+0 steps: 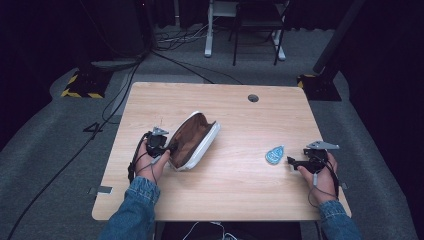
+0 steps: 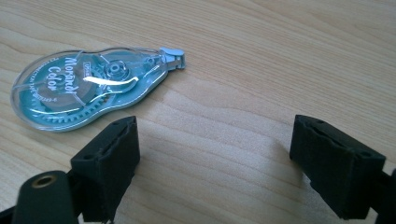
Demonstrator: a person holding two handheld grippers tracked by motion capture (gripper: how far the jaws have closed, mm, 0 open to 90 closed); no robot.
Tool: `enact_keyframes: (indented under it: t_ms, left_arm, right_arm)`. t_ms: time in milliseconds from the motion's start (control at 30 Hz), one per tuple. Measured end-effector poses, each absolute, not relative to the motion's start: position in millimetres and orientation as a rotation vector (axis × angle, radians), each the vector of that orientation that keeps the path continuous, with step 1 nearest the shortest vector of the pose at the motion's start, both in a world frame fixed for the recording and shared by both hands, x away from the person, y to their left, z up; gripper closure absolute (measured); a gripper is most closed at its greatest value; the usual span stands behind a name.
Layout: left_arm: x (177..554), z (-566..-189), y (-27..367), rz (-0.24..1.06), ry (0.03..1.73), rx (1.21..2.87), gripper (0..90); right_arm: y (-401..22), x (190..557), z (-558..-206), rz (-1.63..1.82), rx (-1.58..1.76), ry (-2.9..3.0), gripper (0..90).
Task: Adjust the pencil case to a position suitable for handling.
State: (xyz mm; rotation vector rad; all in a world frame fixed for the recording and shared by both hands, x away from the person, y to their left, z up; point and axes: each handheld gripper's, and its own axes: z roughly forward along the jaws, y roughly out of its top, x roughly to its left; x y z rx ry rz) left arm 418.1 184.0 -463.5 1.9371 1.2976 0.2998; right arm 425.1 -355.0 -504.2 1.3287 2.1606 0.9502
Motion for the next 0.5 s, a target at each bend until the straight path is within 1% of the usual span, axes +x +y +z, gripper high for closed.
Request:
enact_keyframes:
  t_ms: [233, 500]
  left_arm:
    - [416, -461, 187, 0.227, 1.289, 1.929, 84.5]
    - [407, -451, 184, 0.190, 1.245, 1.925, 84.6]
  right_arm:
    - [-355, 425, -504, 0.952, 1.328, 2.162, 16.2]
    - [-355, 425, -504, 0.952, 1.328, 2.162, 16.2]
